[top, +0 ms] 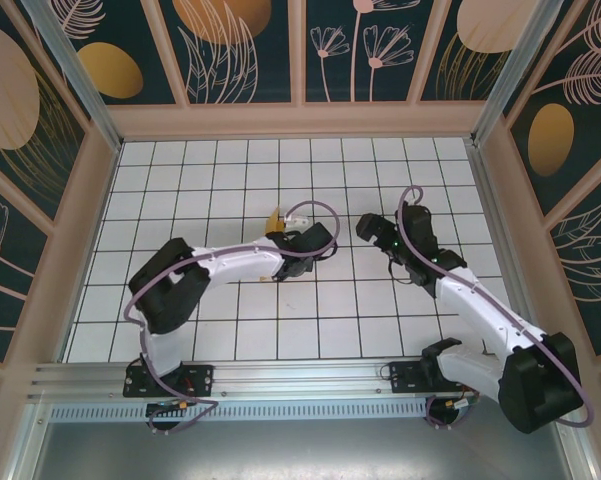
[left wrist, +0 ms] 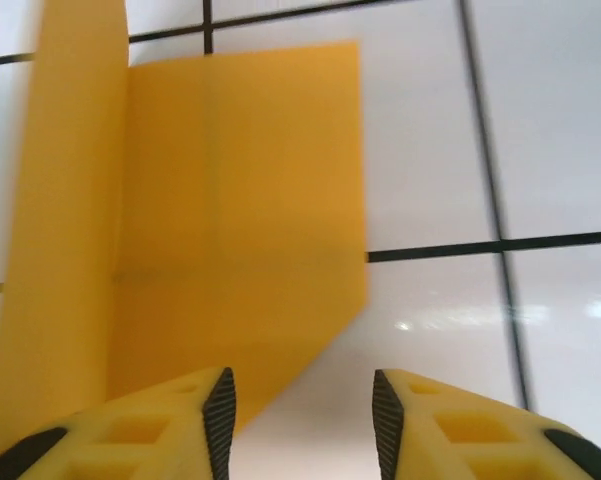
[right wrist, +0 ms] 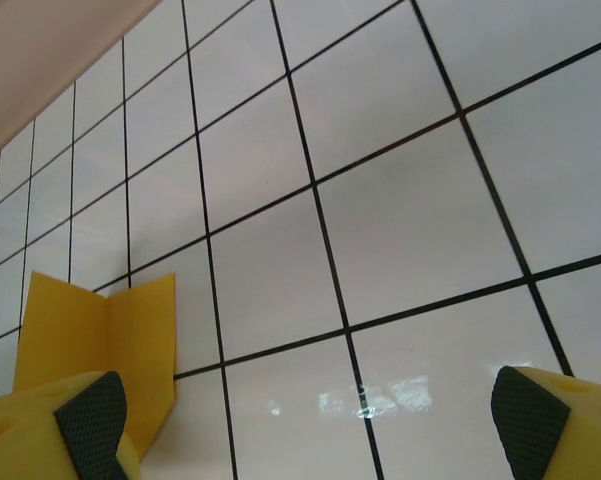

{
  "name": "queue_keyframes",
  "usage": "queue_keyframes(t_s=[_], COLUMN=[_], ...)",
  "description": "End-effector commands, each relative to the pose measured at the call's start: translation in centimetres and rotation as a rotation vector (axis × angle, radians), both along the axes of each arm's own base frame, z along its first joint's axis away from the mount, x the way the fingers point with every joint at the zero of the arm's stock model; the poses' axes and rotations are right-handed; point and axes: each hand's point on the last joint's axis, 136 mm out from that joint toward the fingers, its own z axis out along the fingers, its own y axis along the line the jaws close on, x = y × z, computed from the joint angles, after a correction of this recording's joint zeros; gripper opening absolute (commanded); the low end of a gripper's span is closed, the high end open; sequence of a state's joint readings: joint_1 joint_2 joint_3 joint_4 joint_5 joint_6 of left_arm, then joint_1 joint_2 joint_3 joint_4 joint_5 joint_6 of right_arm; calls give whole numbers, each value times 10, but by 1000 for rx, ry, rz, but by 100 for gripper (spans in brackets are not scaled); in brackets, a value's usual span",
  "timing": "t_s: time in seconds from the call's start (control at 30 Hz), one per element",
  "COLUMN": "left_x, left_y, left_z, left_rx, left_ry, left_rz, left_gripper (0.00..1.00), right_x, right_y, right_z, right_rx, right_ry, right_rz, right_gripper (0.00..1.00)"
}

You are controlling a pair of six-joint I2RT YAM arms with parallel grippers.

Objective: Fold a paper plane with a square sheet of paper (pick it up from the middle)
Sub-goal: Turn over the paper at the center of the table.

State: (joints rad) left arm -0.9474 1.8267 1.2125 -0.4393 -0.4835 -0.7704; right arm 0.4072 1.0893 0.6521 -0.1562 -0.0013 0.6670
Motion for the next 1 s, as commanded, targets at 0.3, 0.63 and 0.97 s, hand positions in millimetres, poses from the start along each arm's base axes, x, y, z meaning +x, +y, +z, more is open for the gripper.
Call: queue_keyframes(t_s=[0.3,0.63,0.97], left_x=[-7,-14,-15], left_y=[14,93,101], left_z=[95,56,34], left_rx=[-430,-503,-555], left_ry=[-136,-129,-77], left_rz=[-11,185,207], left_gripper=[69,83,83], right_x=[-33,-51,-59], right_y=[109,173,201], right_z=[-10,-41,-70], right_rx=[221,253,265], right_ry=[121,260,343], right_rz=[305,367,369], right_gripper=[95,73,60])
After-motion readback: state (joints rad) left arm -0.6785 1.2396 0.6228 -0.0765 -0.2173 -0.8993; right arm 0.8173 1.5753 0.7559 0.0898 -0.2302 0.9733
